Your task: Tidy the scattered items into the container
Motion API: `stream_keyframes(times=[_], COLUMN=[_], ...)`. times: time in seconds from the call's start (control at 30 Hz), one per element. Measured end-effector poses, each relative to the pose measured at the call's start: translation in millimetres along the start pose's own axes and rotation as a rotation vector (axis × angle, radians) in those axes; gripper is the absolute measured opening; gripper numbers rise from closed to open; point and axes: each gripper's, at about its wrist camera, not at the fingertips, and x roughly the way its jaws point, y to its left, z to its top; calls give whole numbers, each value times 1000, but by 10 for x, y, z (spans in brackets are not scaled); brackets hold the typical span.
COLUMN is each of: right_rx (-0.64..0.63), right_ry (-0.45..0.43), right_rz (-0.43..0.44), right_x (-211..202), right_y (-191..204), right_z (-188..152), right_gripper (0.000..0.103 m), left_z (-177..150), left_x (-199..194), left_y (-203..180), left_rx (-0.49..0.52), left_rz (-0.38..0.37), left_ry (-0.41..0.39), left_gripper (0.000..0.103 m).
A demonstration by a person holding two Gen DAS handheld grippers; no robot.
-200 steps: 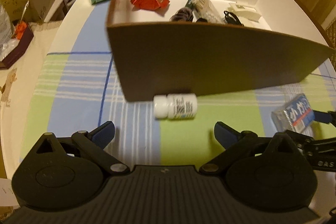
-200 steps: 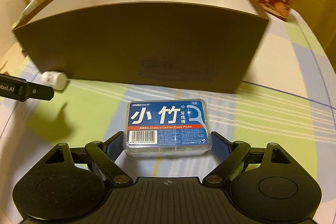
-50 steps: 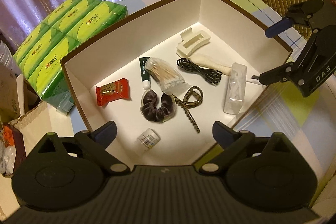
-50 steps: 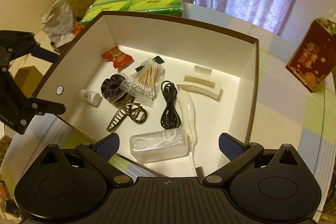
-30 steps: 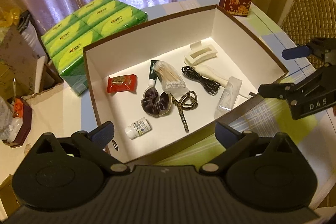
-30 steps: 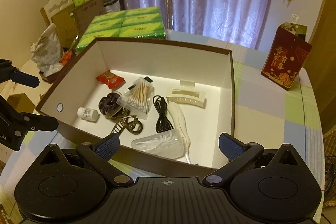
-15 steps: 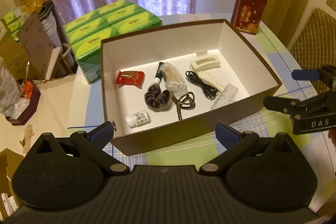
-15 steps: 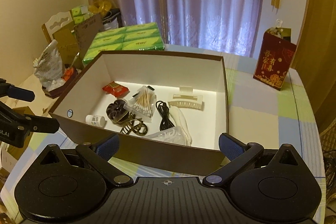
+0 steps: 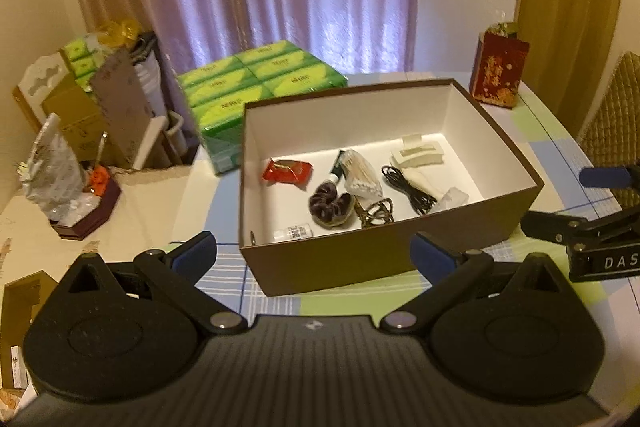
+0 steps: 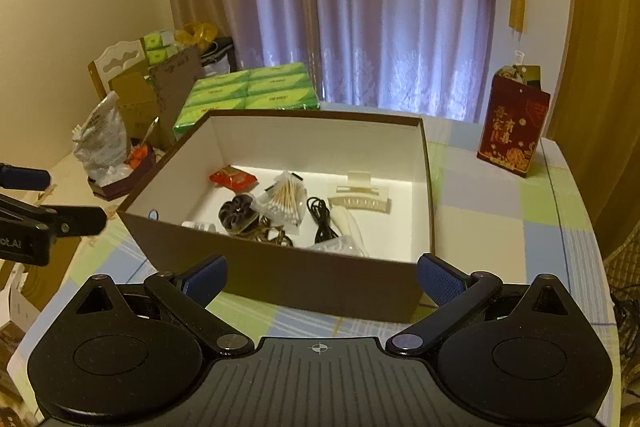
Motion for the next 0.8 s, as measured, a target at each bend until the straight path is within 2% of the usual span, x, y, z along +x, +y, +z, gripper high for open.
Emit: stream_keyframes(times=[0.13,0.27,0.5,0.8], right_rx=[5,12,-3,-5], right_ry=[-1,-4,20,55], right_rz=[-3,11,6,13], right_x=[-90,-191,-290,-351], right_y=[-6,-14,-24,-71], right_z=[-75,-134,-271,-413], right_gripper=[103,103,103,103], left_z=[-84,-136,-309,-527], left_x=[-142,-226,-247,-281], left_y=[-63,-107,-218,-423], left_rx=[20,6,-46,-88], left_rz=[42,37,19,38], left_ry=[-50,-32,79,173], left_gripper=[102,102,102,102])
